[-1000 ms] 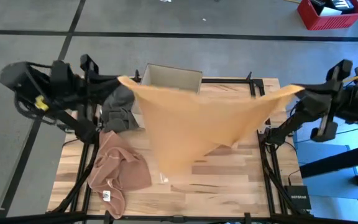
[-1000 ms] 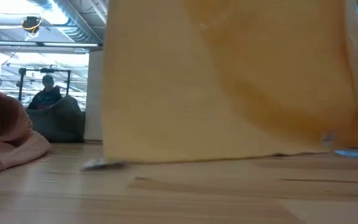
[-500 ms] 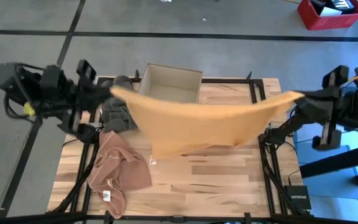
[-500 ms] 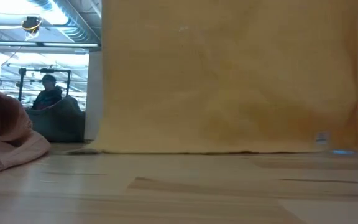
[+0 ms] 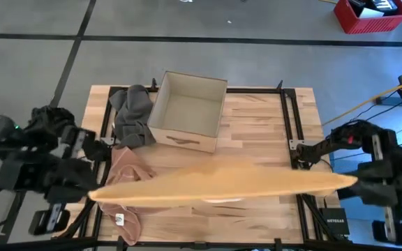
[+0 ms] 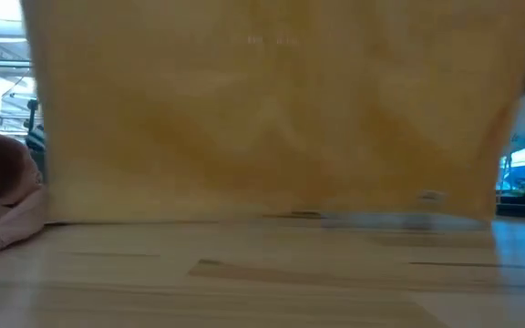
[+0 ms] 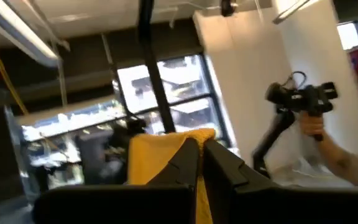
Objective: Fold towel
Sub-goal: Fold the yellow towel
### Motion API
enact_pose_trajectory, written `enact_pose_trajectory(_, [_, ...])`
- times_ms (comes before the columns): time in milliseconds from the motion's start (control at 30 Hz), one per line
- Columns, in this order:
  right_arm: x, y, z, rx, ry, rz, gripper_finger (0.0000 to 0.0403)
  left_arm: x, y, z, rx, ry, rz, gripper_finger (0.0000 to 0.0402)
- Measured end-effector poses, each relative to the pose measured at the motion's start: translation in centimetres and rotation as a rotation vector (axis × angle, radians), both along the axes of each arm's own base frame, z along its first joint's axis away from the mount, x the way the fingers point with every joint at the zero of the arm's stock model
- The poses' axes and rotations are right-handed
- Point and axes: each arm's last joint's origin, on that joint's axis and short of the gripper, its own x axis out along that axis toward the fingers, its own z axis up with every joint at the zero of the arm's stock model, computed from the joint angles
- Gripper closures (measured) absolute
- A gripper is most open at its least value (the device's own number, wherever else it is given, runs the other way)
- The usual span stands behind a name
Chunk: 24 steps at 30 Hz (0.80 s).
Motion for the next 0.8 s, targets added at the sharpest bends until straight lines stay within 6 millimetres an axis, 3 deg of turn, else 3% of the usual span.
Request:
enact_pose_trajectory(167, [-0.2,-0.8,0.6,0.021,-0.024,-0.026,0.0396,-0.4,0.5,0.9,-0.060,-0.047,0.142,0.0398])
enact_pose_trajectory(433, [-1.0,-4.3,2.0,0.019,-0.025,-0.059,0.0396,-0.6,2.5,1.5,-0.086,-0.014,0.351,0.0398])
enact_pose_trajectory(600, [0.1,-5.9,2.0,-0.062,0.050,-0.163,0.0396,0.4,3.8,1.1,-0.064,0.119,0.602,0.0398])
enact_pose_trajectory(800, [2.2,-7.0,0.4,-0.256,0.227,-0.358,0.0396,2.0,5.2,0.3,-0.003,0.228,0.788,0.0398])
